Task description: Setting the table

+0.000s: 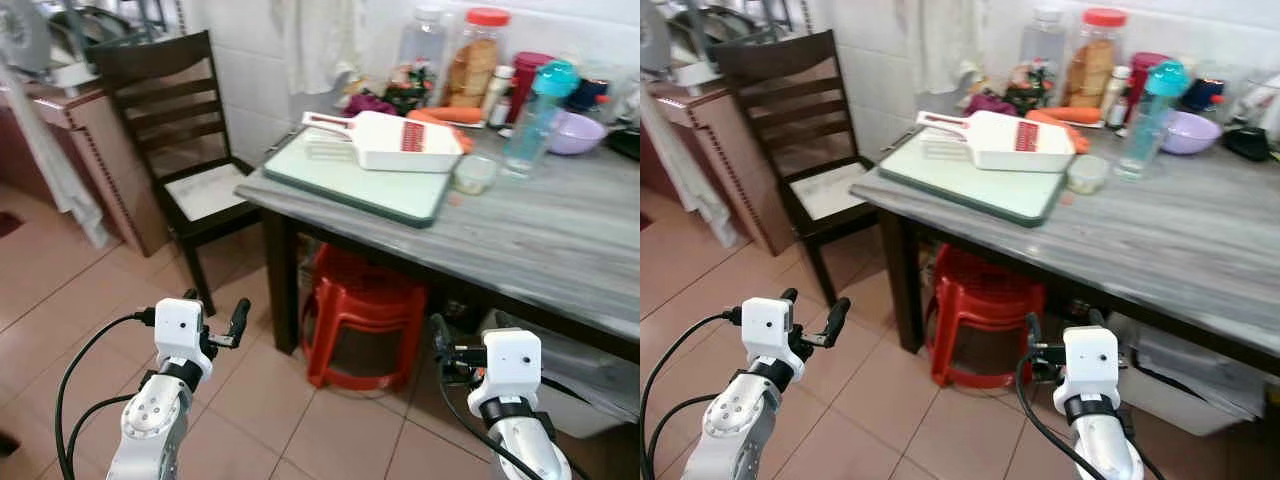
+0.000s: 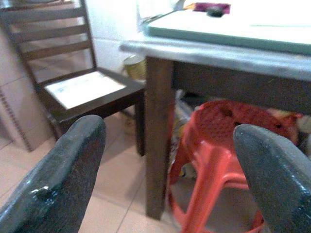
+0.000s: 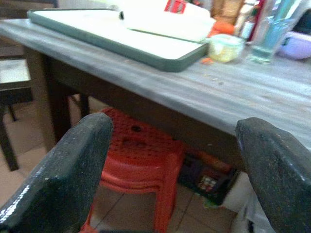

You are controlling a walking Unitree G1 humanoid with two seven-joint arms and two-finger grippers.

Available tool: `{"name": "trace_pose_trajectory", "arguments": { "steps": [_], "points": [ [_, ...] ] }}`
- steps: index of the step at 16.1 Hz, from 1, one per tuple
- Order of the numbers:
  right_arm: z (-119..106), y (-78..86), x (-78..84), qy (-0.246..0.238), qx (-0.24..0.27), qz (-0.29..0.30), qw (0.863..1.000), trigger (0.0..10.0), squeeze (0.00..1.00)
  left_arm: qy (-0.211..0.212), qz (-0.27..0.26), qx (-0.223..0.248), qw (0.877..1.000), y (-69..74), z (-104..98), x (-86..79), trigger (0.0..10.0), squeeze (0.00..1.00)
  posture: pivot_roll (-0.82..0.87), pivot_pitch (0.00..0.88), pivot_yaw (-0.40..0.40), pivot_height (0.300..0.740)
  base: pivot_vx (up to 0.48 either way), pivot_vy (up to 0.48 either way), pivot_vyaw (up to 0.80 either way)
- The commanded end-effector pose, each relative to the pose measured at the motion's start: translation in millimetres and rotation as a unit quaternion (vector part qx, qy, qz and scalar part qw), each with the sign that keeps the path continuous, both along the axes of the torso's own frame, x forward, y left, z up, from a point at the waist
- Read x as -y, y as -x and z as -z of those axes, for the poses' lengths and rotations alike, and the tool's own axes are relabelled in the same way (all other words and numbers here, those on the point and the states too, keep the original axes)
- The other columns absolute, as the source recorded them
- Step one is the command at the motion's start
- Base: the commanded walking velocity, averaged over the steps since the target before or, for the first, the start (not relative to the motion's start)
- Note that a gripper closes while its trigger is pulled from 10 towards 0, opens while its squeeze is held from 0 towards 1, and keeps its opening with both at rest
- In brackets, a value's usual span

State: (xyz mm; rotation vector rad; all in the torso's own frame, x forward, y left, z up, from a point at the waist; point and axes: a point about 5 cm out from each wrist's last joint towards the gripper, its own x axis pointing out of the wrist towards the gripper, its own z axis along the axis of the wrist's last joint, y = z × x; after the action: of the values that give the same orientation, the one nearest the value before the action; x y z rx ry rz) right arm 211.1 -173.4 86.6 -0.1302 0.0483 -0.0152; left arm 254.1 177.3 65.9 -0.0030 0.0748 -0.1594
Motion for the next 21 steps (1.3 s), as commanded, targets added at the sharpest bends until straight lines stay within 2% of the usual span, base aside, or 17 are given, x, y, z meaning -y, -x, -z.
{"name": "trace_pose_trajectory", "arguments": {
  "steps": [1, 15, 17, 19, 21],
  "points": [
    [-3, -1.3, -0.7, -0.005, 0.002, 0.000, 1.000, 10.0, 0.00, -0.007, -0.002, -0.006, 1.000, -0.3, 0, -0.7, 10.0, 0.00, -0.01, 0.000, 0.014, 0.740, -0.285, 0.000, 0.00],
    [-3, -6.8, 0.7, -0.010, -0.001, 0.008, 1.000, 10.0, 0.00, -0.019, -0.001, -0.006, 1.000, -3.1, 0, -1.2, 10.0, 0.00, 0.00, 0.000, 0.011, 0.740, -0.350, 0.000, 0.00],
    [-2, -7.5, 0.2, -0.012, -0.001, 0.009, 1.000, 10.0, 0.00, -0.003, 0.019, 0.009, 1.000, -5.1, -7, 2.3, 10.0, 0.00, 0.00, 0.000, 0.016, 0.740, 0.000, 0.000, 0.00],
    [-2, -7.7, -0.4, -0.013, 0.000, 0.011, 1.000, 10.0, 0.00, -0.021, 0.031, 0.016, 0.999, -6.5, -9, 4.4, 10.0, 0.00, 0.00, 0.000, 0.020, 0.740, 0.000, 0.000, 0.00],
    [-2, -7.4, -0.9, -0.014, -0.001, 0.012, 1.000, 10.0, 0.00, -0.020, 0.036, 0.014, 0.999, -6.3, -9, 5.9, 10.0, 0.00, 0.00, 0.000, 0.024, 0.740, 0.000, 0.000, 0.00]
  ]
}}
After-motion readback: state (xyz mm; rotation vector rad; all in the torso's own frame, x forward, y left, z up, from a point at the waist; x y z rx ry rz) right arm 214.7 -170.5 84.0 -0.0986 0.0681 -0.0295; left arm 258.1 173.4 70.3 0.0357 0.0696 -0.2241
